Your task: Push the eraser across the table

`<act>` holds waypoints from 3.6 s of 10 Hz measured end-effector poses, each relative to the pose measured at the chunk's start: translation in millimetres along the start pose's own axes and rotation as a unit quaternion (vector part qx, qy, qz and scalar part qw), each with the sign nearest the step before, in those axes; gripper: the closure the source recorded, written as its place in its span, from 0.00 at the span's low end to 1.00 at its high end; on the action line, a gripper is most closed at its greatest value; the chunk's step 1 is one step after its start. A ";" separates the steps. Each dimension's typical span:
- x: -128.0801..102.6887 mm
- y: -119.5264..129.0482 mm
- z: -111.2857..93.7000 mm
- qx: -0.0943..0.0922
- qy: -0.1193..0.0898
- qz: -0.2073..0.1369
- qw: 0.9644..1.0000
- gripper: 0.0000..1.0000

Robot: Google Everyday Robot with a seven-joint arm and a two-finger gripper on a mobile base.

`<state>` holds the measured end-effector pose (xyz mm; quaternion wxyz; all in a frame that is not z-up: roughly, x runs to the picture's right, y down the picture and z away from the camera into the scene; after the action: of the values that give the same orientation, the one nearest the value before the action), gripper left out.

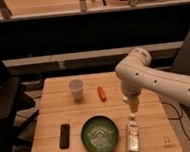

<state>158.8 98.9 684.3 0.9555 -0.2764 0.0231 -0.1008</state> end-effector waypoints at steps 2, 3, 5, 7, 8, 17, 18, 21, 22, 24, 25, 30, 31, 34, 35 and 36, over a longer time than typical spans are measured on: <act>-27.1 -5.4 -3.1 0.001 0.002 -0.021 1.000 0.20; -39.8 -7.6 -4.5 0.003 0.004 -0.032 0.999 0.20; -46.6 -8.6 -5.7 0.004 0.005 -0.043 0.999 0.20; -57.1 -11.0 -7.6 0.007 0.005 -0.064 0.998 0.20; -66.5 -13.1 -8.6 0.009 0.004 -0.072 0.997 0.20; -150.6 -24.8 -1.7 0.014 -0.010 -0.141 0.990 0.20; -152.4 -24.7 0.0 0.014 -0.012 -0.147 0.989 0.20; -173.9 -21.5 8.5 0.010 -0.018 -0.170 0.985 0.20; -184.6 -20.9 13.4 0.009 -0.021 -0.178 0.984 0.20; -193.5 -19.0 21.7 0.005 -0.025 -0.190 0.981 0.20; -195.6 -18.6 24.3 0.004 -0.026 -0.194 0.981 0.20; -219.4 -16.8 41.3 0.002 -0.046 -0.214 0.976 0.20; -218.1 -13.8 44.9 -0.001 -0.047 -0.217 0.975 0.20; -226.9 -13.3 51.7 -0.001 -0.054 -0.227 0.972 0.20; -227.5 -13.1 53.6 -0.002 -0.056 -0.228 0.972 0.20; -231.9 -12.4 57.2 -0.003 -0.060 -0.231 0.971 0.20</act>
<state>-64.6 166.2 736.6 0.9051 -0.2824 -0.0987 -0.3023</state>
